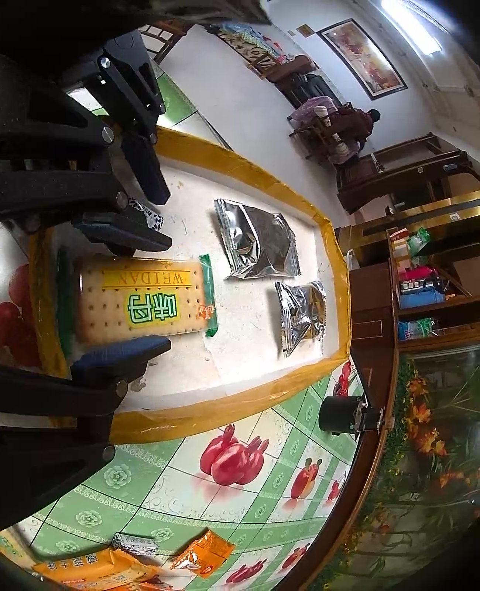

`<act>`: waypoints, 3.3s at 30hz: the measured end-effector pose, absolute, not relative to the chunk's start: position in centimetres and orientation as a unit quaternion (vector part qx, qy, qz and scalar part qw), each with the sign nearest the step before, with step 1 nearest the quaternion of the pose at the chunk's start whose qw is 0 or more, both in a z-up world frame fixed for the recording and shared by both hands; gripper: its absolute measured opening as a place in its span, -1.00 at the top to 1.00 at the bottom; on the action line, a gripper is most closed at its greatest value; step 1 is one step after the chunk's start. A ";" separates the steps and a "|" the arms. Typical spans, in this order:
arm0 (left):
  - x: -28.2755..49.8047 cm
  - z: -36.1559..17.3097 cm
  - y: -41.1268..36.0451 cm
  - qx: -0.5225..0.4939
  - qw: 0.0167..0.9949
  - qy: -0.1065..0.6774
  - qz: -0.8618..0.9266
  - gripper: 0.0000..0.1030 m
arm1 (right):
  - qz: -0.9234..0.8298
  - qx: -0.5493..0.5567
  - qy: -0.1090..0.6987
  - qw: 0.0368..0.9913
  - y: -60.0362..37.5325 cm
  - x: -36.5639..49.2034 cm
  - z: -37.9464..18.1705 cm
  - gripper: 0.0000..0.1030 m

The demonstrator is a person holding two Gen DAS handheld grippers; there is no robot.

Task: Organize snacks
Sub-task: 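Lower both snacks into the tray and open both tools, then lift both tools away from the tray, then grasp a WEIDAN cracker pack with the left tool while the right tool grasps a dried-fruit bag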

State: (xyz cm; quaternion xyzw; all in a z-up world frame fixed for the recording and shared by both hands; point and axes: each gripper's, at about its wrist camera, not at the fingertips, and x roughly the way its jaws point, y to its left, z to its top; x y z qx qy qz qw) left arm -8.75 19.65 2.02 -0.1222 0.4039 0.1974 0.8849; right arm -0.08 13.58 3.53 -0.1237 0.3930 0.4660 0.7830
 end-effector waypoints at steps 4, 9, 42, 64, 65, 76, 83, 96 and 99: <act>-8.7 2.1 19.6 -0.120 0.884 0.403 0.203 0.06 | 0.473 -0.103 0.400 0.779 13.1 0.4 3.8 -0.01; -9.0 2.2 19.3 -0.118 0.886 0.398 0.207 -0.05 | 0.481 -0.066 0.403 0.776 12.1 0.9 4.6 -0.01; -10.0 2.8 17.6 -0.079 0.890 0.379 0.239 -0.38 | 0.456 0.018 0.416 0.787 5.4 2.3 5.4 -0.01; -10.7 3.4 16.8 -0.056 0.898 0.357 0.250 -0.48 | 0.405 0.077 0.409 0.814 -2.7 4.9 6.0 -0.06; -10.8 3.5 16.8 -0.057 0.900 0.354 0.249 -0.48 | 0.396 0.087 0.407 0.818 -3.9 5.4 6.1 -0.06; -12.1 5.2 15.3 -0.044 0.922 0.302 0.240 -0.51 | 0.333 0.166 0.442 0.816 -14.0 8.5 3.9 -0.11; -11.7 7.8 10.2 -0.007 0.950 0.278 0.143 -0.72 | 0.308 0.168 0.482 0.803 -15.2 9.0 2.2 -0.11; -6.3 4.7 2.4 0.029 0.923 0.377 -0.073 -0.72 | 0.365 0.198 0.451 0.790 -15.4 8.0 3.5 -0.19; -4.7 3.3 1.0 0.047 0.907 0.407 -0.101 -0.72 | 0.342 0.220 0.440 0.800 -17.4 8.6 3.8 -0.19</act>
